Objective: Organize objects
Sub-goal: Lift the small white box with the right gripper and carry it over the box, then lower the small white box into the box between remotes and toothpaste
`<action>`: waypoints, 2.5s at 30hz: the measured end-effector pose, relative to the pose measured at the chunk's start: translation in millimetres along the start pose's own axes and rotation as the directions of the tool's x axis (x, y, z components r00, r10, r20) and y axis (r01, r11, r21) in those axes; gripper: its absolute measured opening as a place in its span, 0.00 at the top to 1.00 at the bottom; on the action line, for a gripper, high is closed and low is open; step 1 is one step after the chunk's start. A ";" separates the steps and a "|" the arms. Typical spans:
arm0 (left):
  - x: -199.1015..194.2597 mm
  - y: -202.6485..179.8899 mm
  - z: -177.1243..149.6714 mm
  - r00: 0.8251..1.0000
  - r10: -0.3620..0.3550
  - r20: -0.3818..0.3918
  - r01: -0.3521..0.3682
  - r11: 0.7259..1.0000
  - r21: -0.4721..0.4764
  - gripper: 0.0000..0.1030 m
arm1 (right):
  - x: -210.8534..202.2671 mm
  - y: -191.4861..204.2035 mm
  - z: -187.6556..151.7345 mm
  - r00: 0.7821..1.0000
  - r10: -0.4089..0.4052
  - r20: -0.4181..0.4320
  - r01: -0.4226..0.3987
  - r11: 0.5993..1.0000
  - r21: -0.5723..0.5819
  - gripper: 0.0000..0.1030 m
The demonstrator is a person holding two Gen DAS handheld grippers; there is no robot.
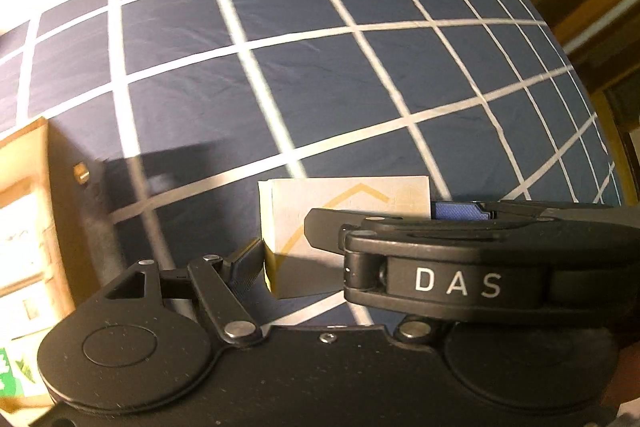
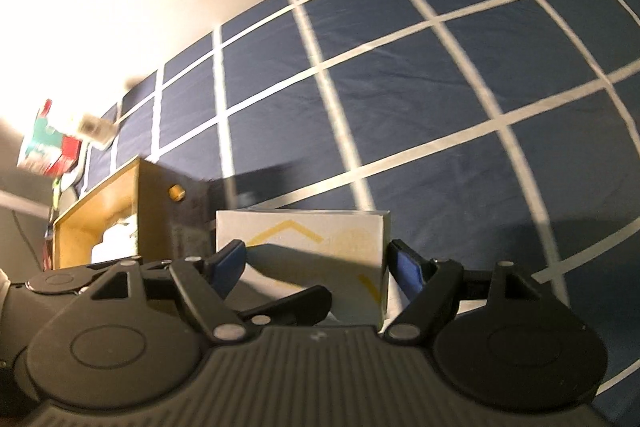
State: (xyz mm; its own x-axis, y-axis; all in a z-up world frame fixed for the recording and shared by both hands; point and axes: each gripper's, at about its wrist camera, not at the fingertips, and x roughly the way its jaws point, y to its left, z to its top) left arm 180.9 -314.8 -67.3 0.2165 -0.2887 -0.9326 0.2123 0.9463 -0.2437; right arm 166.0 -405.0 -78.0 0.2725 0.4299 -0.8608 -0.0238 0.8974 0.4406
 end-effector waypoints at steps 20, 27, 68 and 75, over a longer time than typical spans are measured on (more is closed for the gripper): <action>-93.3 126.6 -83.0 0.991 0.092 0.100 -0.069 0.975 -0.212 0.33 | 24.9 162.3 -58.3 0.995 0.069 -0.065 -0.083 0.970 -0.228 0.25; -108.5 163.0 -101.9 0.989 0.101 0.111 -0.070 0.964 -0.256 0.33 | 38.4 202.9 -73.5 0.994 0.070 -0.085 -0.090 0.959 -0.267 0.25; -56.0 307.3 -89.9 1.000 0.017 -0.015 -0.021 0.948 -0.318 0.33 | 170.1 268.0 -58.7 0.973 -0.017 -0.231 -0.045 0.964 -0.262 0.25; -51.5 307.6 -93.9 1.000 0.012 -0.028 -0.020 0.945 -0.326 0.33 | 172.0 263.3 -62.8 0.969 -0.022 -0.248 -0.045 0.964 -0.262 0.25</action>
State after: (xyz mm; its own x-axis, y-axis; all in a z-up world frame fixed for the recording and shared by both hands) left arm 145.5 4.9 -119.2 0.1924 -0.2737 -0.9424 -0.1142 0.9475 -0.2985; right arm 146.3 -88.6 -126.0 0.0262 0.4215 -0.9064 -0.2870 0.8717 0.3971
